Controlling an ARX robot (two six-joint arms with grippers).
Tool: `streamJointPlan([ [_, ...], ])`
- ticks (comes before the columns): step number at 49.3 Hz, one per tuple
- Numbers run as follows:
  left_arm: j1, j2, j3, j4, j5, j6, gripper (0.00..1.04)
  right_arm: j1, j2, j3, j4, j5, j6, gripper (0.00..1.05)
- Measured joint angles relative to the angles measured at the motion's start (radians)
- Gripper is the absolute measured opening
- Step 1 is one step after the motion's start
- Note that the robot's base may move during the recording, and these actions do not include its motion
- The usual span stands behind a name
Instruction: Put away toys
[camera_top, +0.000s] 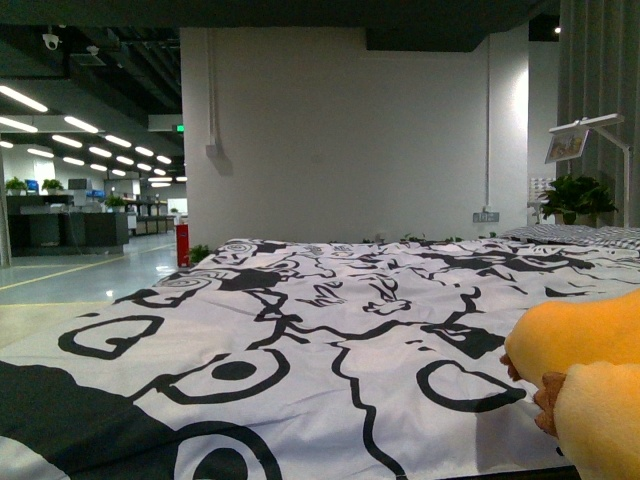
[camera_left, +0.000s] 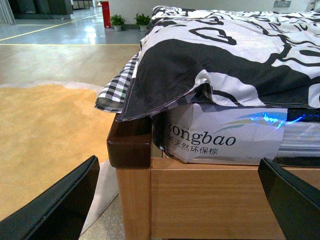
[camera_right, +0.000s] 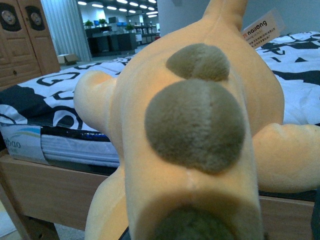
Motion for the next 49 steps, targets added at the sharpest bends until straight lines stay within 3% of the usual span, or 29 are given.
streamJointPlan([
  [49,0.0,0.0,0.0,0.0,-0.002,0.0,0.98,0.003,-0.002,0.0,-0.001,0.003,0.0,0.07],
])
